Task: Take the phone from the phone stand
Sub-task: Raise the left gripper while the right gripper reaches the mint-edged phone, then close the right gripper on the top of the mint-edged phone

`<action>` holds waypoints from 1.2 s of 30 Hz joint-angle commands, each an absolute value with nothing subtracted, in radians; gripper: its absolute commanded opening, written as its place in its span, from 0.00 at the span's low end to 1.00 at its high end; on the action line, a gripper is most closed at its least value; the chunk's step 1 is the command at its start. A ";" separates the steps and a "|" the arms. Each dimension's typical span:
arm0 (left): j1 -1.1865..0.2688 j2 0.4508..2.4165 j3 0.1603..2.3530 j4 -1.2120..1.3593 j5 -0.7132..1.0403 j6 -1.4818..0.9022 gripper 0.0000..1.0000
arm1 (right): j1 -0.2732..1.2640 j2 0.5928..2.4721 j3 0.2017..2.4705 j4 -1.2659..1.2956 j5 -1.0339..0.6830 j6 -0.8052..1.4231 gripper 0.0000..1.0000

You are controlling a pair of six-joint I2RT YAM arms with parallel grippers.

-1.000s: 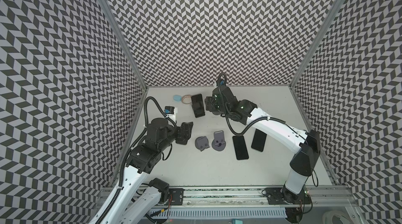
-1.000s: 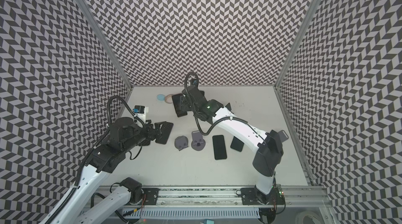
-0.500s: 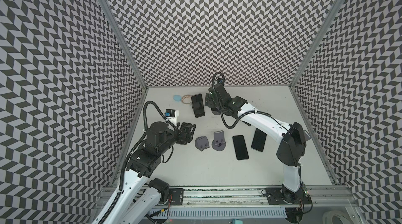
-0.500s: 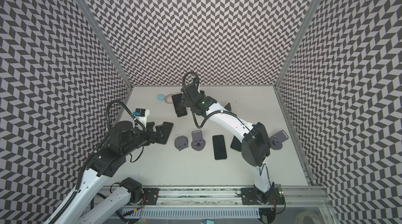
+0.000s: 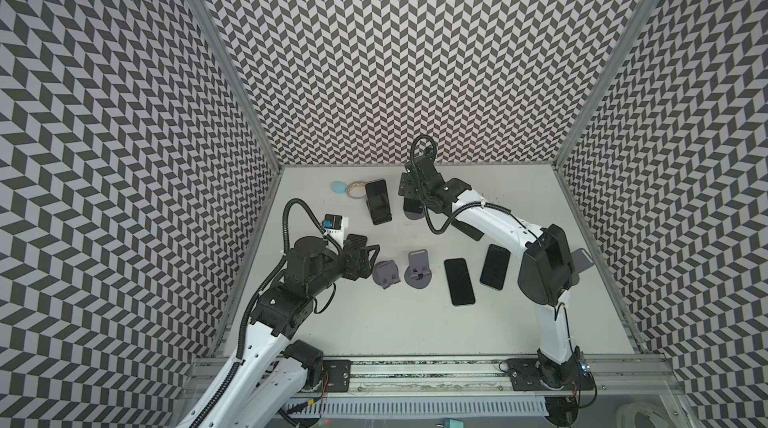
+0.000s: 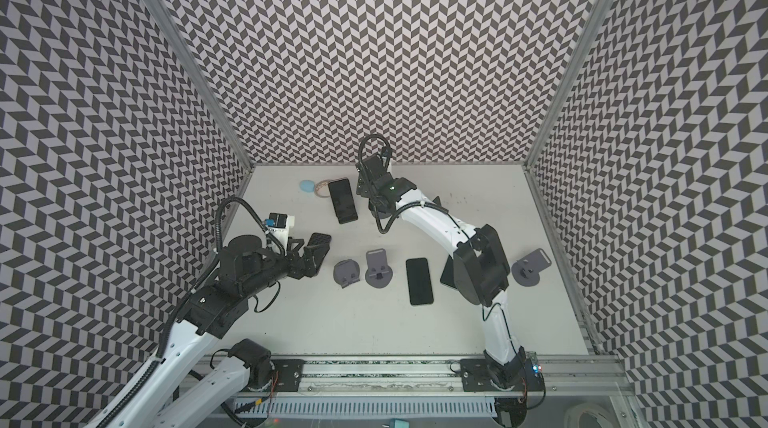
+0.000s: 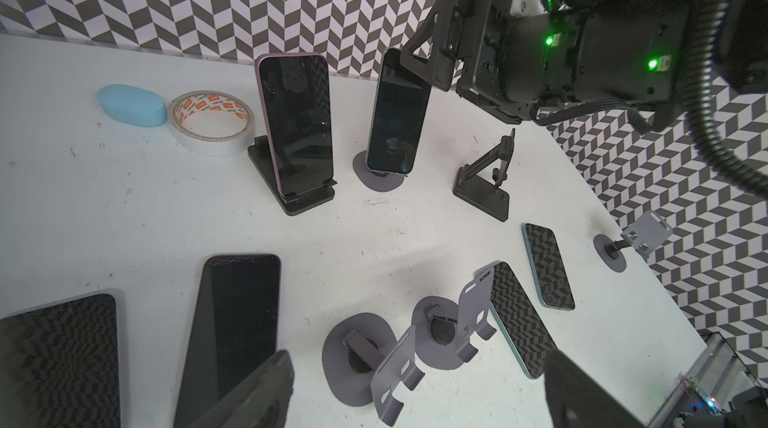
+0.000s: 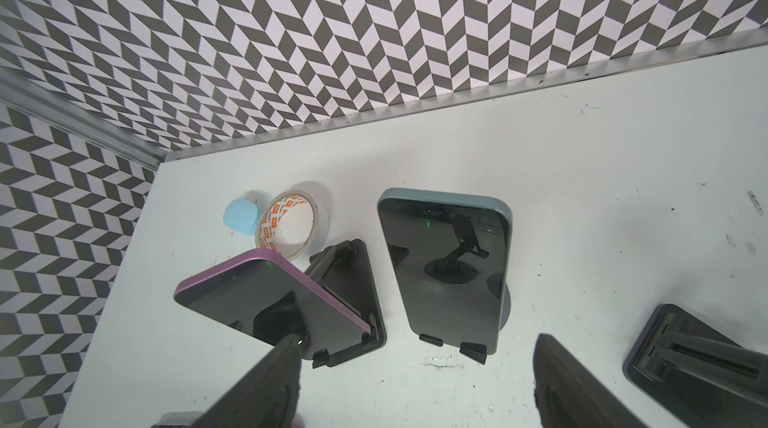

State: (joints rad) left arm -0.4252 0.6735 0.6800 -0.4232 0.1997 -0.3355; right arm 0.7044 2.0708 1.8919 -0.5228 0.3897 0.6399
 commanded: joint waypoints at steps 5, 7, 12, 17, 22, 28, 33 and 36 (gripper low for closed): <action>-0.429 0.628 0.602 -0.330 0.295 -0.327 0.96 | 0.709 2.155 1.962 -0.492 0.428 0.682 0.86; -0.430 0.619 0.581 -0.312 0.305 -0.312 0.97 | 0.709 2.171 1.979 -0.495 0.438 0.683 0.86; -0.437 0.597 0.538 -0.292 0.310 -0.304 0.97 | 0.710 2.207 2.015 -0.507 0.474 0.676 0.86; -0.436 0.577 0.519 -0.283 0.322 -0.292 0.97 | 0.708 2.242 2.052 -0.517 0.510 0.672 0.87; -0.436 0.574 0.504 -0.267 0.335 -0.273 0.97 | 0.703 2.273 2.089 -0.528 0.526 0.673 0.87; -0.436 0.577 0.498 -0.260 0.347 -0.264 0.97 | 0.693 2.297 2.115 -0.541 0.524 0.686 0.87; -0.436 0.565 0.496 -0.260 0.350 -0.258 0.97 | 0.690 2.313 2.130 -0.545 0.527 0.685 0.87; -0.437 0.559 0.492 -0.255 0.350 -0.256 0.97 | 0.689 2.324 2.141 -0.552 0.537 0.687 0.87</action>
State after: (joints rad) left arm -0.4324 0.5751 0.5030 -0.2848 0.3355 -0.2741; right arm 0.6930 2.2993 2.1109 -0.5598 0.5064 0.6685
